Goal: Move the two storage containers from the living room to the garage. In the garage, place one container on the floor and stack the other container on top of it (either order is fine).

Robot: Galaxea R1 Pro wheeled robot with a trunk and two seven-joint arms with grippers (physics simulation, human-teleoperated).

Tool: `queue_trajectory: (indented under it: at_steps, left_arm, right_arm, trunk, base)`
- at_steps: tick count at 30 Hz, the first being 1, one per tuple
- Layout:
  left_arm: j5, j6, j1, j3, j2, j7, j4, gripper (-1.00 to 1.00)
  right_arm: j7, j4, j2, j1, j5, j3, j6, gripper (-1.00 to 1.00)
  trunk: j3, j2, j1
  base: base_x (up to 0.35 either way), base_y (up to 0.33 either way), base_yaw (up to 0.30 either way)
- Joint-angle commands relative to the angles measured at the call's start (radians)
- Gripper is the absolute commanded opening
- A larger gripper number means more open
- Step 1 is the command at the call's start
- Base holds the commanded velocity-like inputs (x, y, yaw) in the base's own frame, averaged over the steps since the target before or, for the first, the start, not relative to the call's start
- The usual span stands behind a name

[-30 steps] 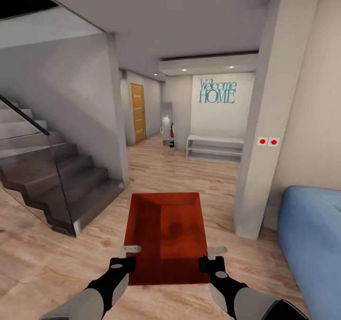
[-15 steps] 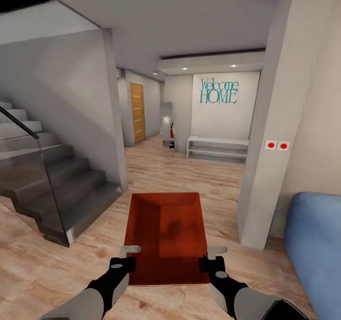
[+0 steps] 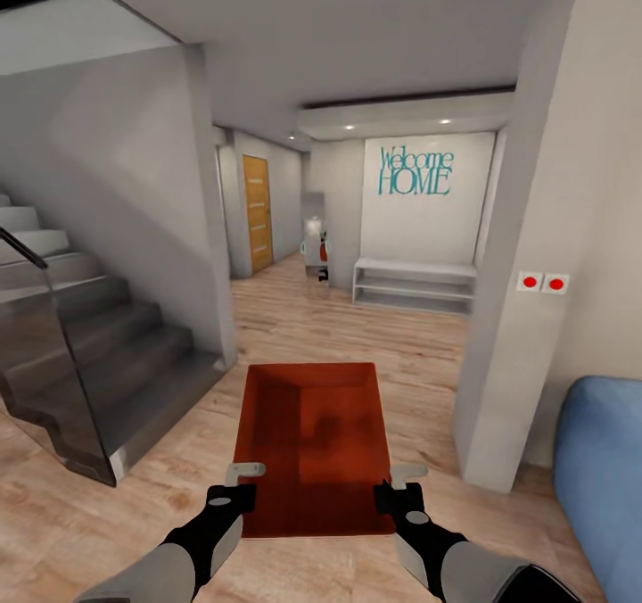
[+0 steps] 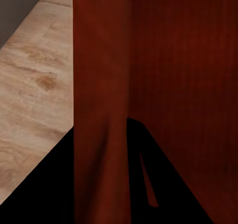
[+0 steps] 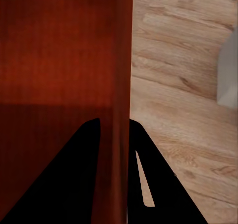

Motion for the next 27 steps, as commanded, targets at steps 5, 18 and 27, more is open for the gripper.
queue_trajectory:
  at_steps: [5,18,27]
  left_arm:
    - [-0.026,0.003,-0.001,0.055,-0.001,0.006,-0.020,-1.00]
    - [-0.026,0.003,-0.001,0.055,0.000,0.006,-0.020,-1.00]
    - [-0.026,0.003,-0.001,0.055,0.000,0.006,-0.020,-1.00]
  right_arm:
    - [-0.006,0.005,0.000,-0.001,-0.030,-0.006,-0.009,-1.00]
    - [-0.006,0.005,0.000,-0.001,-0.030,-0.006,-0.009,-1.00]
    - [-0.007,0.005,0.000,-0.001,-0.030,-0.006,-0.009,-1.00]
  trunk:
    - [-0.001,-0.001,0.001]
    - [-0.001,-0.001,0.001]
    - [-0.001,-0.001,0.001]
  base:
    - [0.321,0.000,0.000]
    - [0.321,0.000,0.000]
    - [0.321,0.000,0.000]
